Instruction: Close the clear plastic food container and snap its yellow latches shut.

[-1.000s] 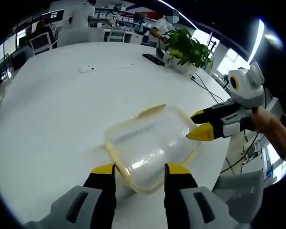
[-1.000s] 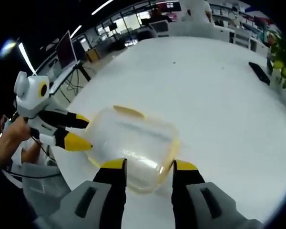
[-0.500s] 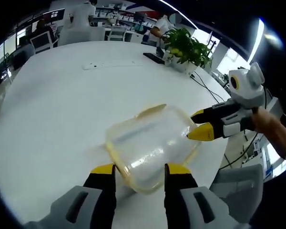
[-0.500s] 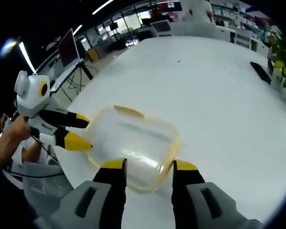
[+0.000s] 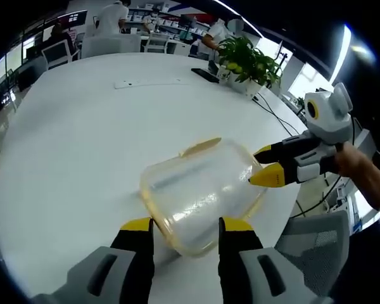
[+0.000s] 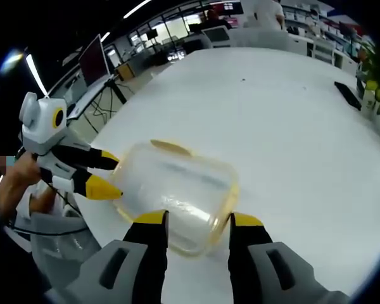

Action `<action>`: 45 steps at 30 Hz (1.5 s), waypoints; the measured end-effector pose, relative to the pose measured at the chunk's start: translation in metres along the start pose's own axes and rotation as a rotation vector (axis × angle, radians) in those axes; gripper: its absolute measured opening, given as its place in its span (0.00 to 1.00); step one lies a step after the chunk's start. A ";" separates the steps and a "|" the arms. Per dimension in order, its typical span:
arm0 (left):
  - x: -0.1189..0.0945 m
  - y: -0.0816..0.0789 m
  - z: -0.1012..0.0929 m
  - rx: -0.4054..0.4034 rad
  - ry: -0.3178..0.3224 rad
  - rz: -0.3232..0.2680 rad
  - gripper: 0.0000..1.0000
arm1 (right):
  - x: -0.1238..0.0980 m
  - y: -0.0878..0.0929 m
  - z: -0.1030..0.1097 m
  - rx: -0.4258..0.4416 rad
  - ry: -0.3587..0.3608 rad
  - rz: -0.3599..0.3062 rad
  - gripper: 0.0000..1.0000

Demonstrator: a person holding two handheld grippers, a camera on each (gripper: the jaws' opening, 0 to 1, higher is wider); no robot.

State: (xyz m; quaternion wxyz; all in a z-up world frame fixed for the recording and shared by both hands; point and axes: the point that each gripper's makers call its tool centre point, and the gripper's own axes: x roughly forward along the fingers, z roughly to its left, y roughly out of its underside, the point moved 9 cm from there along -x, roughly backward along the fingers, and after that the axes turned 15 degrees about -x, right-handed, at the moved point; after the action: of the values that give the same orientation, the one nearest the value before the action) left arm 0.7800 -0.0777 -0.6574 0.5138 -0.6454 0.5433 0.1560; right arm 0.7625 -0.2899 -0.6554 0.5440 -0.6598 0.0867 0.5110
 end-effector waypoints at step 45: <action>-0.029 0.033 0.015 -0.030 -0.001 -0.006 0.34 | 0.000 0.007 0.036 0.017 -0.035 0.029 0.36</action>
State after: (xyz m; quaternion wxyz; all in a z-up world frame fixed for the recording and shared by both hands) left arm 0.7461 -0.0452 -0.6581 0.5046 -0.6547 0.5387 0.1629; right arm 0.7368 -0.2637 -0.6556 0.5435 -0.6450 0.0910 0.5295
